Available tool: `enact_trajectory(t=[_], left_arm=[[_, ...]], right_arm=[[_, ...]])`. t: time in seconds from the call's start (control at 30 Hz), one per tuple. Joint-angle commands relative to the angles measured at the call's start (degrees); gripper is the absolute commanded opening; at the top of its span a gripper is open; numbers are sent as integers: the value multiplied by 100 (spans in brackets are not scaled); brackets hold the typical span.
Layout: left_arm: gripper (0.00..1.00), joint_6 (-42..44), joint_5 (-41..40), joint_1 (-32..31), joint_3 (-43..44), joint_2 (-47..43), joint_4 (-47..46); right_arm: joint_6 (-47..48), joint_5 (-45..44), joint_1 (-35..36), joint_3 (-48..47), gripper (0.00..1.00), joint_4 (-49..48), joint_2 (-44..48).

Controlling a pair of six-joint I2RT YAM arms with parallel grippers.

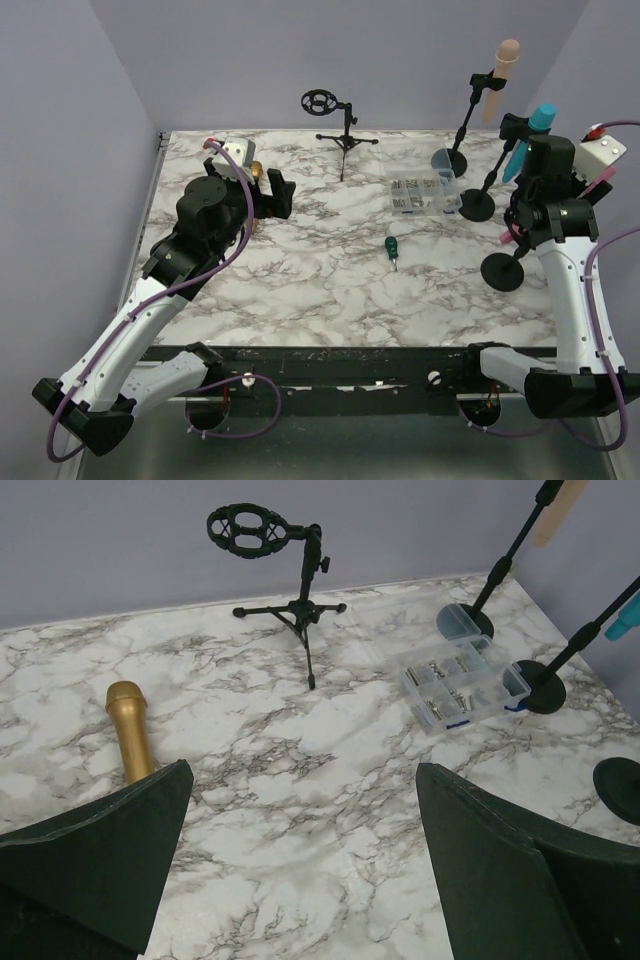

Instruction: Remove the microphone from the stand

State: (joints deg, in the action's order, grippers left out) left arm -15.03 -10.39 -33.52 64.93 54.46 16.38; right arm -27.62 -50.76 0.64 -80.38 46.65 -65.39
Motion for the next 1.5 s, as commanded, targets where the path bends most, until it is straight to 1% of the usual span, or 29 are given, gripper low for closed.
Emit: enact_trajectory(t=[0.0,0.07,0.23,0.27,0.43,0.5,0.6,0.9,0.97,1.1,1.23,1.47], left_arm=[[98,17,-20,-40,161,-80,47],[99,26,-26,-35,154,-77,46],[99,17,10,-40,168,-50,45],[98,9,19,-39,169,-41,46],[99,9,29,-41,178,-5,53],[99,9,15,-40,178,11,57],[99,9,16,-40,175,20,58],[99,-8,38,-32,170,64,54],[99,-9,46,-41,175,67,59],[98,16,-11,-38,189,66,84],[99,43,-76,-39,166,41,50],[98,52,-85,-35,179,72,67]], right_arm=[[-114,76,-38,163,80,-499,23],[-153,83,-37,345,75,-614,91],[-180,-12,-34,868,67,-991,403],[-148,-35,-31,943,64,-1052,453],[89,-155,-38,1072,55,-1331,652],[251,-138,-33,1047,49,-1480,693],[489,-150,-30,953,43,-1682,706],[873,-141,-30,482,36,-1933,761],[968,-100,-36,273,33,-1967,762],[1192,526,-37,120,25,-2410,990],[1384,1332,-33,-47,17,-2758,1102],[1381,2843,-31,-502,11,-2999,878]])
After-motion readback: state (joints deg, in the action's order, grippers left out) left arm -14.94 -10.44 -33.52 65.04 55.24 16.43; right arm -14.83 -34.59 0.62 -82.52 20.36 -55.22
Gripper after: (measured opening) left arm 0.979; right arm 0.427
